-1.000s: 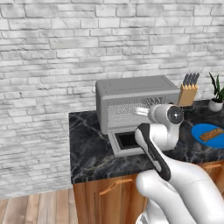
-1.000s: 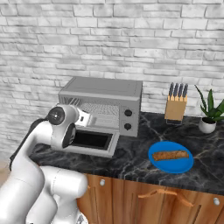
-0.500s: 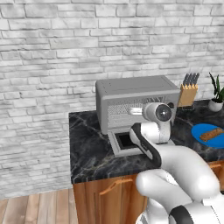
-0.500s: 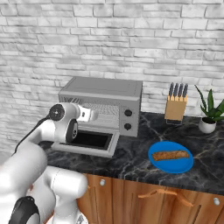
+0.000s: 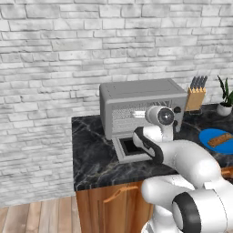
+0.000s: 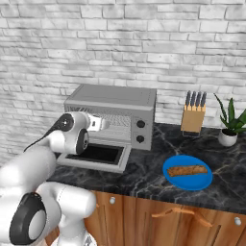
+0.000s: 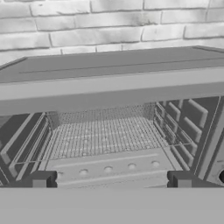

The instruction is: Pull the toaster oven rack outwards. Pick up the baguette from the plate and place it on the toaster oven rack. Close the toaster oven door fully and set the temperature to the lowest setting.

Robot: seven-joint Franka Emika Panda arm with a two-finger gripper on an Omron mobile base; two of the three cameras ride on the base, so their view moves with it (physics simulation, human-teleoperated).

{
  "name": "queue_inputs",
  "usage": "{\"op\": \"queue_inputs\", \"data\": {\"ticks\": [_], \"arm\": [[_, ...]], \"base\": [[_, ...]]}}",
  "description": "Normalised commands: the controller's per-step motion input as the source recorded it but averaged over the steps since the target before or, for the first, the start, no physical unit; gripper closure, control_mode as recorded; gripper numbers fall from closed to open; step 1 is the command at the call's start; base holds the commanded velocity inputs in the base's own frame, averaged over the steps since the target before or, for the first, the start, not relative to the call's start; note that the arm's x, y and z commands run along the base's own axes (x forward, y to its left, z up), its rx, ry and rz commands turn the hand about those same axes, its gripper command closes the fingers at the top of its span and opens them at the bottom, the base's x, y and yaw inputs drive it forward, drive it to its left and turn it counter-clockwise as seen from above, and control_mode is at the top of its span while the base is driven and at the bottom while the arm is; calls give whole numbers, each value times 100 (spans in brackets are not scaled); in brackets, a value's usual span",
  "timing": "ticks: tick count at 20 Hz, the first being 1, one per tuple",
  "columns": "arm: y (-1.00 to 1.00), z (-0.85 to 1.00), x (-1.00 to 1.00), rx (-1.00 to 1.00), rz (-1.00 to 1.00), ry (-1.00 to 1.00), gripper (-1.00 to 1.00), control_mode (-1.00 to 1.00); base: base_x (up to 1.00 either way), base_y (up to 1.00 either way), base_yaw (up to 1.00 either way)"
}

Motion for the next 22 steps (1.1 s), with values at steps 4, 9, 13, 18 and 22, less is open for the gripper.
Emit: {"op": "queue_inputs", "data": {"ticks": [4, 9, 13, 18, 22], "arm": [[0, -10, 18, 0, 0, 0, -100, -100], [0, -15, 13, -1, 0, 0, -100, -100], [0, -8, 17, -1, 0, 0, -100, -100], [0, -7, 23, -2, 0, 0, -100, -100], [2, -10, 28, -4, 0, 0, -100, -100]], "base": [[0, 0, 0], [0, 0, 0], [0, 0, 0], [0, 0, 0], [0, 0, 0]]}}
